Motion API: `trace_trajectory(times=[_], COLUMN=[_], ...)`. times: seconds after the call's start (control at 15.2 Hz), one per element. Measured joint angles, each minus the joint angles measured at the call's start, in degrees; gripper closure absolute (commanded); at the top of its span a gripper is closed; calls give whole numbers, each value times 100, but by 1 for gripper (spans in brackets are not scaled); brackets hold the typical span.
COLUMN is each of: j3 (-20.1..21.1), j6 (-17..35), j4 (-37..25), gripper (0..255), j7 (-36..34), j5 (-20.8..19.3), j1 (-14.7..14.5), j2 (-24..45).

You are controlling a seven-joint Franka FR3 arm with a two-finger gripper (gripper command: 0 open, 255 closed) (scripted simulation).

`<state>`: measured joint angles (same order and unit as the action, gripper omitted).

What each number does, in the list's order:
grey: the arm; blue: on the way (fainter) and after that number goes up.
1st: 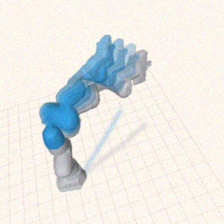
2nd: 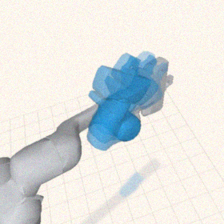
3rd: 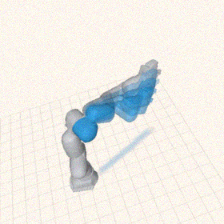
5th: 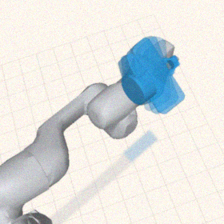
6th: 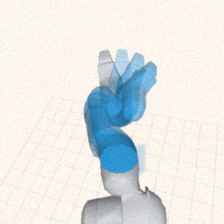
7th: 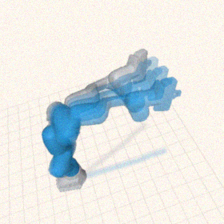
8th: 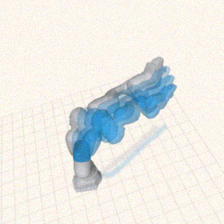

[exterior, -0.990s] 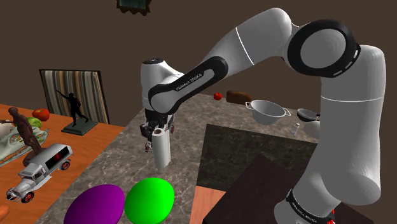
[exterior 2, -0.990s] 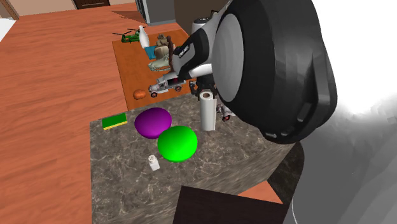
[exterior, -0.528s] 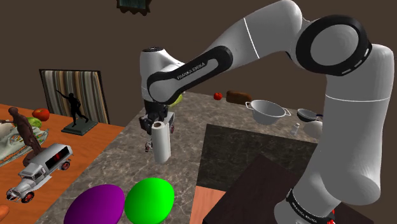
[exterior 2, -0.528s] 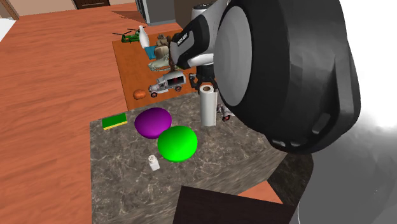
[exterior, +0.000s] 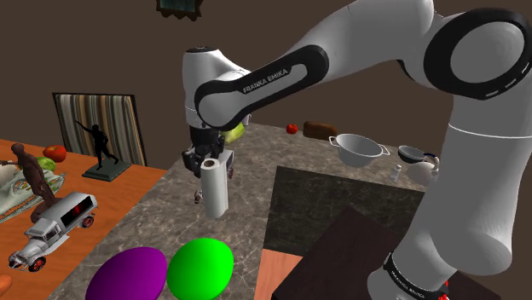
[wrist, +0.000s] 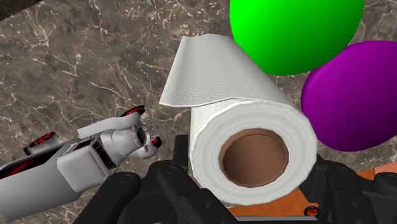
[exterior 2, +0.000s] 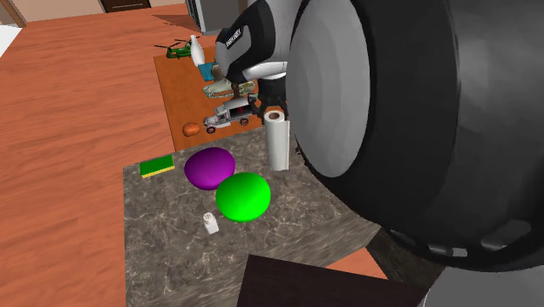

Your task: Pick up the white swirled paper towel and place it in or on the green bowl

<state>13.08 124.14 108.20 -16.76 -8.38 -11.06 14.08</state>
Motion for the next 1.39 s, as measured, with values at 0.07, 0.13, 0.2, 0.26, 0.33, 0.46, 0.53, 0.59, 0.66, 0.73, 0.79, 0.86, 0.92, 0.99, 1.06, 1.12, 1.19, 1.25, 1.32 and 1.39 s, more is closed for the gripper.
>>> trace_trajectory(times=[0.07, 0.13, 0.2, 0.26, 0.33, 0.46, 0.53, 0.59, 0.66, 0.73, 0.79, 0.86, 0.92, 0.99, 1.06, 1.12, 1.19, 1.25, 1.32, 1.39], j3=[41, 88, 140, 193, 232, 321, 384, 438, 509, 545, 555, 559, 559, 566, 561, 561, 552, 549, 548, 544], j6=[-36, -85, -174, -212, -273, -436, -490, -557, -645, -645, -617, -572, -511, -434, -365, -309, -224, -172, -84, -5], j4=[72, 139, 186, 248, 246, 207, 247, 284, 302, 350, 380, 423, 461, 535, 580, 616, 679, 679, 742, 782], gripper=[255, 255, 255, 255, 255, 255, 255, 255, 255, 255, 255, 255, 255, 255, 255, 255, 255, 255, 255, 255], j7=[-81, -182, -273, -381, -459, -633, -759, -855, -987, -1059, -1087, -1110, -1126, -1156, -1160, -1176, -1174, -1193, -1212, -1232], j5=[15, 31, 60, 75, 86, 112, 129, 156, 183, 191, 186, 180, 166, 158, 144, 131, 117, 92, 74, 51], j1=[-51, -111, -171, -236, -285, -395, -470, -530, -610, -650, -661, -668, -671, -680, -677, -679, -671, -675, -677, -680], j2=[-105, -215, -345, -441, -492, -605, -691, -790, -889, -935, -933, -927, -900, -894, -868, -845, -822, -766, -738, -695])
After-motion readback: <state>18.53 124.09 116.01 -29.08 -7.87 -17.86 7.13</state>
